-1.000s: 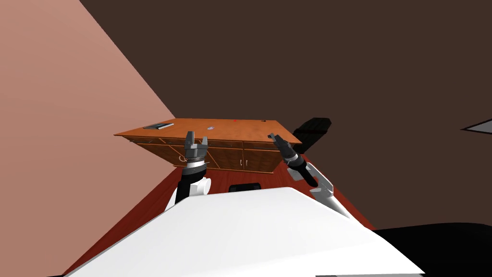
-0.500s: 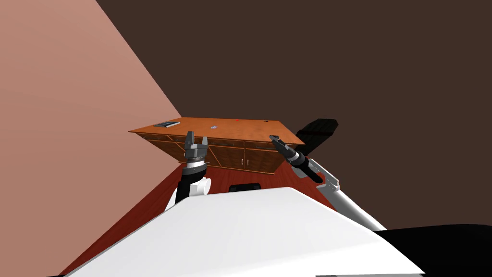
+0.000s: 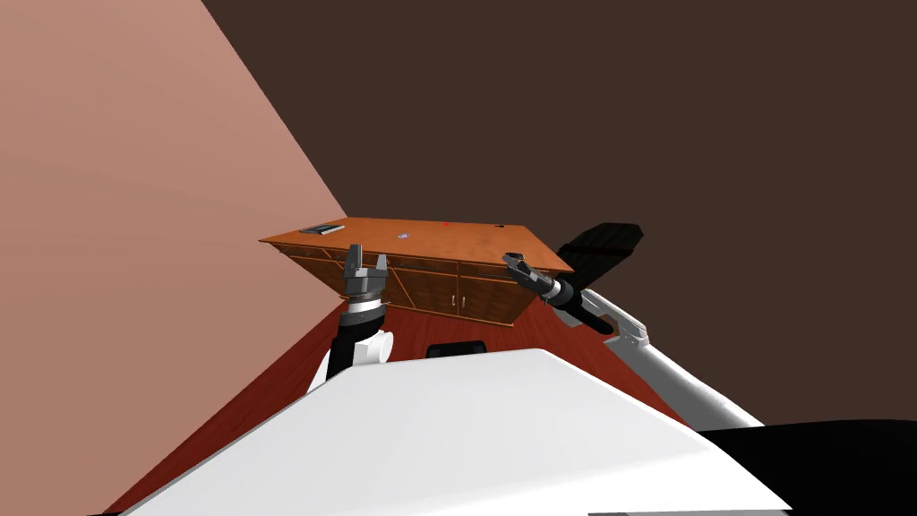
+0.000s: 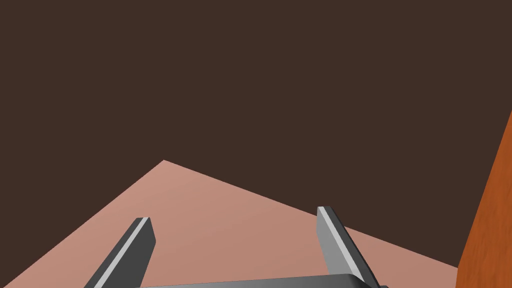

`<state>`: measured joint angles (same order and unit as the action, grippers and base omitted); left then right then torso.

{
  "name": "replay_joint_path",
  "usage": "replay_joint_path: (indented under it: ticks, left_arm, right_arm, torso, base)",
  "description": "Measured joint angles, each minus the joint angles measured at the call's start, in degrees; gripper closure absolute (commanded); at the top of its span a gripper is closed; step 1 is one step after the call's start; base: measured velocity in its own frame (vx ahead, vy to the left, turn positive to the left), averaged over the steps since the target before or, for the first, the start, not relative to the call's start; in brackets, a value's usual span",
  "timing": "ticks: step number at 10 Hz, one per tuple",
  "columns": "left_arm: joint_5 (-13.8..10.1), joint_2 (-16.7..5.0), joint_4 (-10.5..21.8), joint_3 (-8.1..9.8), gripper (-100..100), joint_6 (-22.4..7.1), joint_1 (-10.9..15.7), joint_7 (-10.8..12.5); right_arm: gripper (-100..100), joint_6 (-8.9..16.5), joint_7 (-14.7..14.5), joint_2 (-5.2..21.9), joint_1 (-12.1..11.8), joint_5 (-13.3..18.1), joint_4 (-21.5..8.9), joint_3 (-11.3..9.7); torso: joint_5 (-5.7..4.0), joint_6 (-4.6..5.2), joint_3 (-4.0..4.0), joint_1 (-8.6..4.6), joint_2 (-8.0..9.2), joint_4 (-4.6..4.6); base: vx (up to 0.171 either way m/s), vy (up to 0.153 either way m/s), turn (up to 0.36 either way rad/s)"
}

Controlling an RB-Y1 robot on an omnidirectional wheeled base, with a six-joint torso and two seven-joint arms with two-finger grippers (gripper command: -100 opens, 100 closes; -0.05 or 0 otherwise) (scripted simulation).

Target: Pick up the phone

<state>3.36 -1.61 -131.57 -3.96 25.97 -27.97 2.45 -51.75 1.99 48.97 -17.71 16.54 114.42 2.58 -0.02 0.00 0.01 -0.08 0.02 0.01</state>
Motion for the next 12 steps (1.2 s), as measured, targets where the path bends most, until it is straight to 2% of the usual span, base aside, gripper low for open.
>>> replay_joint_path:
  ticks: [8,12]
  left_arm:
    - [0.0,0.0,0.0,0.00,0,0.0,0.0,0.0]
    - [0.0,0.0,0.0,0.00,0,0.0,0.0,0.0]
  right_arm:
    - [-100,-3.7,-0.6,13.4,1.0,4.2,-5.5,0.1]
    - [-100,-5.2,-0.8,19.7,0.7,6.3,-8.1,0.2]
  torso:
    - [-0.01,0.03,-0.02,-0.02,-0.04,-0.01]
    - [-0.01,0.00,-0.04,-0.03,-0.06,-0.01]
  base:
    - [-0.006,-0.015,0.085]
    - [-0.001,-0.021,0.128]
